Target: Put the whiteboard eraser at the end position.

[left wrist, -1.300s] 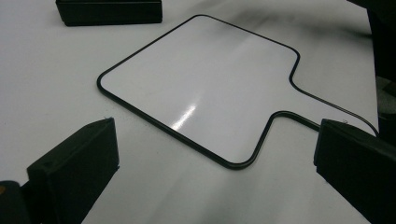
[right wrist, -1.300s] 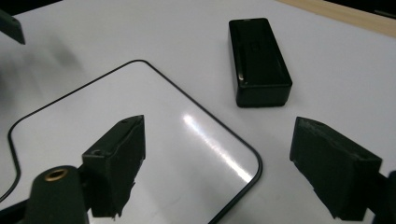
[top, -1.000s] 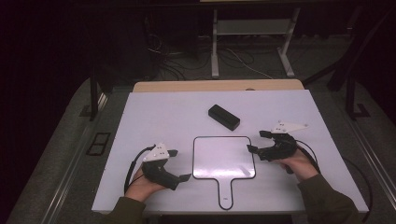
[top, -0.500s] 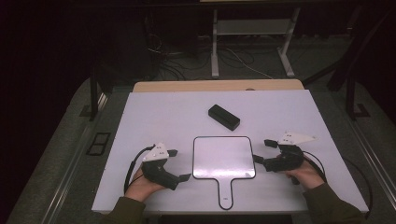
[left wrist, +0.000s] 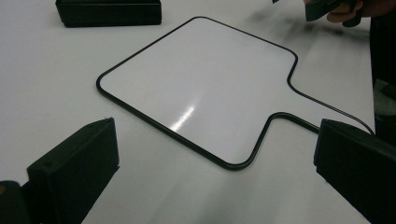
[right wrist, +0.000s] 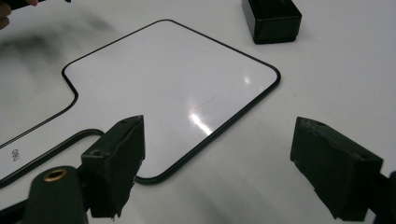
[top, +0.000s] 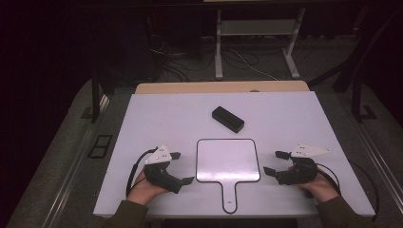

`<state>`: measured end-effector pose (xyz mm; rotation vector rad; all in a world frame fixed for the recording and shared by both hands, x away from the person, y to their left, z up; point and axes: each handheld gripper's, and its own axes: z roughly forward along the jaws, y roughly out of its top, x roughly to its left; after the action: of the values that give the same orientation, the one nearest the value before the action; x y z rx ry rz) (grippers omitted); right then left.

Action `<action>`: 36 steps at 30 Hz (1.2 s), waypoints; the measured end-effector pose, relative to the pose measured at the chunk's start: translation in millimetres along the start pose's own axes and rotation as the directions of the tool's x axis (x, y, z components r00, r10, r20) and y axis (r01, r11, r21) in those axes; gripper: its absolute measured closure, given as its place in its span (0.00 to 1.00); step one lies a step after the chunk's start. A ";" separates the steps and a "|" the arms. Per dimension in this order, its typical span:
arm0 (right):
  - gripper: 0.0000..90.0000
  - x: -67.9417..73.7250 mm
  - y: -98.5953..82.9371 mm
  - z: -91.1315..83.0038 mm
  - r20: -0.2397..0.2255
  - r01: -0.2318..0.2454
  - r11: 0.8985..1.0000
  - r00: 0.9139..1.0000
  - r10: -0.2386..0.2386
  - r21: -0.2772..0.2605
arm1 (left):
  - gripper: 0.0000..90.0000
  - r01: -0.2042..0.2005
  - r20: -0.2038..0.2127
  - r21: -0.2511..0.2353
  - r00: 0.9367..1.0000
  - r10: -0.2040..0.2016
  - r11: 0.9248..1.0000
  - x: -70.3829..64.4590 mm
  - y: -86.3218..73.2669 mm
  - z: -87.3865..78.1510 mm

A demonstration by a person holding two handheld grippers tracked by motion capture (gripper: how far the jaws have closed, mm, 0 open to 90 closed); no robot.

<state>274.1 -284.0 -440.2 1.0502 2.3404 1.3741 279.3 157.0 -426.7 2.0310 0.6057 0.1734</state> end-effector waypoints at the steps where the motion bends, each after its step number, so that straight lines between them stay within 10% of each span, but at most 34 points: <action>1: 0.19 0.8 -1.2 -1.0 -0.003 -0.002 1.000 1.000 0.002 0.001 | 0.00 0.000 0.000 -0.002 1.000 0.000 1.000 -0.2 -0.1 0.3; 36: 0.17 0.2 -17.8 -16.9 -0.005 -0.008 1.000 1.000 0.008 -0.001 | 0.00 0.002 -0.001 0.004 1.000 -0.002 1.000 -0.1 0.0 2.0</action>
<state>256.9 -300.5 -446.0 1.0579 2.3410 1.3822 280.0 155.4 -427.8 2.0339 0.6088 0.1720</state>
